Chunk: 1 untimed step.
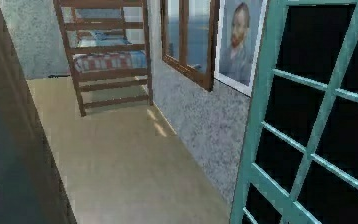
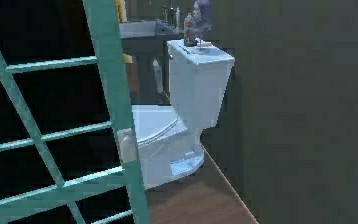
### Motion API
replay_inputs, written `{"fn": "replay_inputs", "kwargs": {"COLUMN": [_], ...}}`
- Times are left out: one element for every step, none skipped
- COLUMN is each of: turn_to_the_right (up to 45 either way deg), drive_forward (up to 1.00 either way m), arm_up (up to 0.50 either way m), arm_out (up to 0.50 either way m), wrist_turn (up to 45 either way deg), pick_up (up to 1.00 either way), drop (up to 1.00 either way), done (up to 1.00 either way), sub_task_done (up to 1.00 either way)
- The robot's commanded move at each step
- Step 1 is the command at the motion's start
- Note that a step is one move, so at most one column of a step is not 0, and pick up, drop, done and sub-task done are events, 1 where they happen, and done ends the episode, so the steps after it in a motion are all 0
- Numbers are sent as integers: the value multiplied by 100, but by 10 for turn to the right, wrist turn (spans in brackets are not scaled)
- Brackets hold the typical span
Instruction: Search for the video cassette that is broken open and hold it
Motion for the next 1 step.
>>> {"fn": "replay_inputs", "kwargs": {"turn_to_the_right": [-30], "drive_forward": [0], "arm_up": [0], "arm_out": [0], "wrist_turn": [0], "pick_up": [0], "drop": [0], "done": [0], "sub_task_done": [0]}}
